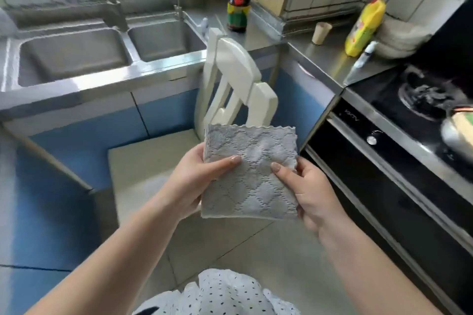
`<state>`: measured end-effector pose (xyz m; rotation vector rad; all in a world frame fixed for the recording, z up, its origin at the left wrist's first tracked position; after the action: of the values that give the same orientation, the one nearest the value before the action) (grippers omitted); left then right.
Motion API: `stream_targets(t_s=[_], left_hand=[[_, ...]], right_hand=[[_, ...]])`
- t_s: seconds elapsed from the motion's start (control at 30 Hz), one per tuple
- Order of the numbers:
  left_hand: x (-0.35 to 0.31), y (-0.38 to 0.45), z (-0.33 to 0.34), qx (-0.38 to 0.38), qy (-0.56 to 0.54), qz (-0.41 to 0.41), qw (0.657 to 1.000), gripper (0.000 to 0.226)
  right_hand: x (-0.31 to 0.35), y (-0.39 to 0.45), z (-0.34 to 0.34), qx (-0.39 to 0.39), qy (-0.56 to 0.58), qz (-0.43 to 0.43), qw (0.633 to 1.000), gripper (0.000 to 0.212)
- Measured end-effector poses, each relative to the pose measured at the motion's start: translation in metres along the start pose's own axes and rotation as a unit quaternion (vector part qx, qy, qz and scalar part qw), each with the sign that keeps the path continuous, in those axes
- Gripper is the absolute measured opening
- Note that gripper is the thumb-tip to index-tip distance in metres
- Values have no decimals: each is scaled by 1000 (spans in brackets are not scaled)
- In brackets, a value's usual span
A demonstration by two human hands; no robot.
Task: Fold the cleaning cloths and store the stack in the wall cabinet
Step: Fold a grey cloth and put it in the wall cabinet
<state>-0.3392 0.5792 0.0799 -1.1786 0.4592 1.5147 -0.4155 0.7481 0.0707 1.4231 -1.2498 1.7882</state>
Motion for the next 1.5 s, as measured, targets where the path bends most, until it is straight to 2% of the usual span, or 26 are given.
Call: stream_targets(t_s=[0.03, 0.07, 0.13, 0.33, 0.47, 0.53, 0.67, 0.77, 0.87, 0.97, 1.1, 1.17, 1.33, 1.5], left_hand=[[8, 3, 21, 19, 6, -4, 1000, 32], [27, 13, 74, 52, 11, -18, 998, 35], [36, 18, 104, 64, 3, -32, 997, 40], [80, 37, 261, 198, 3, -56, 978, 30], [95, 48, 347, 249, 26, -46, 967, 42], [97, 56, 378, 266, 36, -39, 963, 42], [92, 81, 457, 317, 49, -29, 947, 42], [83, 101, 507, 359, 47, -13, 932, 41], [70, 121, 553, 399, 47, -2, 916, 33], [54, 145, 598, 439, 54, 17, 897, 38], [28, 182, 665, 496, 54, 35, 866, 33], [17, 197, 693, 521, 57, 47, 851, 40], [-4, 222, 757, 553, 60, 86, 827, 47], [-22, 227, 819, 566, 59, 127, 813, 38]], right_hand=[[0, -5, -23, -17, 6, 2, 1000, 21], [5, -17, -77, -58, 6, -13, 998, 21], [8, -23, -109, -73, 4, -27, 997, 24], [29, -63, -262, -199, 18, -66, 978, 36], [43, -85, -337, -282, 19, -97, 954, 22], [52, -89, -361, -320, 5, -115, 940, 30], [86, -100, -419, -376, -95, -189, 902, 62], [115, -102, -454, -360, -197, -214, 887, 54], [142, -96, -486, -380, -243, -218, 865, 45], [173, -85, -516, -411, -269, -233, 839, 47], [219, -68, -558, -461, -304, -249, 796, 51], [238, -62, -574, -482, -320, -254, 775, 49], [279, -52, -612, -531, -331, -261, 735, 49], [320, -57, -651, -572, -351, -286, 683, 49]])
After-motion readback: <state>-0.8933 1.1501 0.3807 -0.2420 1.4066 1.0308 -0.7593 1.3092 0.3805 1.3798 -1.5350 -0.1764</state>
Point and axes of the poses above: each hand's wrist, its own y-axis towards the middle knuckle, its own z-axis out of the palm, x = y × z, the point moved 2 cm from there along y, towards the middle knuckle, and after that the axes turned 11 degrees about -y, right-handed, at the moved point
